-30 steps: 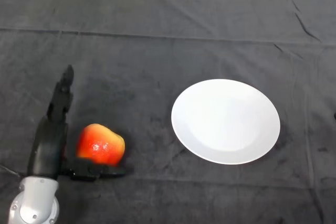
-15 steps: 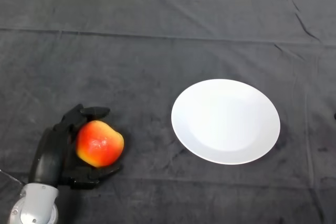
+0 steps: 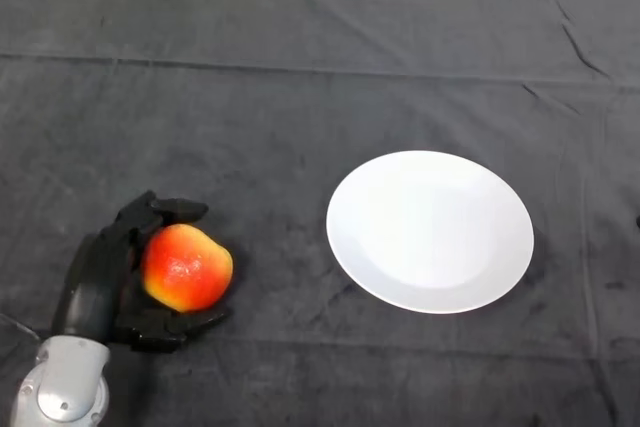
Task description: Move the apple to the plate
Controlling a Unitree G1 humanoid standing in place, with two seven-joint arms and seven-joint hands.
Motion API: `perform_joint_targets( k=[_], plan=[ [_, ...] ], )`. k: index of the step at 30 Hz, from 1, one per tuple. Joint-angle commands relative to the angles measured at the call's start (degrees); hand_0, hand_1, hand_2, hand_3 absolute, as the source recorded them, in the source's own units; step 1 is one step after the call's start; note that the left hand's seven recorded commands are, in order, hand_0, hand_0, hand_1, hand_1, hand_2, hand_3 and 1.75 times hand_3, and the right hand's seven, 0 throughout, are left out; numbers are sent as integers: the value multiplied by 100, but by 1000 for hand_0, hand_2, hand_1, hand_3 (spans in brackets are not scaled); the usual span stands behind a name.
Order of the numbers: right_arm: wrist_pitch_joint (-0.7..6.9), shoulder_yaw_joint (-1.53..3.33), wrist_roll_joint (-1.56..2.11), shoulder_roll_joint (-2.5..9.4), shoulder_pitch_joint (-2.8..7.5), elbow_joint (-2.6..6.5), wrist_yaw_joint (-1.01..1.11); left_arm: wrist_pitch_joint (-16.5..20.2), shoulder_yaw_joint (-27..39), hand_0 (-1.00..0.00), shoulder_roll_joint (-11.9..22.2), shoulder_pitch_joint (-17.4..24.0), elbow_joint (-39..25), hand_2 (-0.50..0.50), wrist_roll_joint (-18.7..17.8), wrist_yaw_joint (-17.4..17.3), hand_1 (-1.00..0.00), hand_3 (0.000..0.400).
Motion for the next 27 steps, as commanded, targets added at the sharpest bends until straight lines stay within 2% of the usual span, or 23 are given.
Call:
perform_joint_targets(
  k=[1, 8, 17, 22, 27],
  plan=[
    [4, -141, -18, -50, 123, -172, -68, 137, 74, -1000, 178, -387, -323, 0, 127, 123, -1000, 400],
    [4, -140, -15, -49, 125, -177, -72, 323, -77, -1000, 98, -739, -512, 0, 385, 157, -1000, 400],
    [5, -139, -12, -50, 126, -178, -74, 348, -311, -1000, -46, -1375, -305, 0, 607, 89, -1000, 400],
    [6, -138, -10, -51, 126, -177, -74, 266, -494, -1000, -223, -1799, 72, 0, 722, 116, -1000, 400],
    [7, -138, -9, -54, 123, -171, -72, 116, -767, -1000, -547, -2291, 702, 0, 813, 251, -1000, 400]
  ],
)
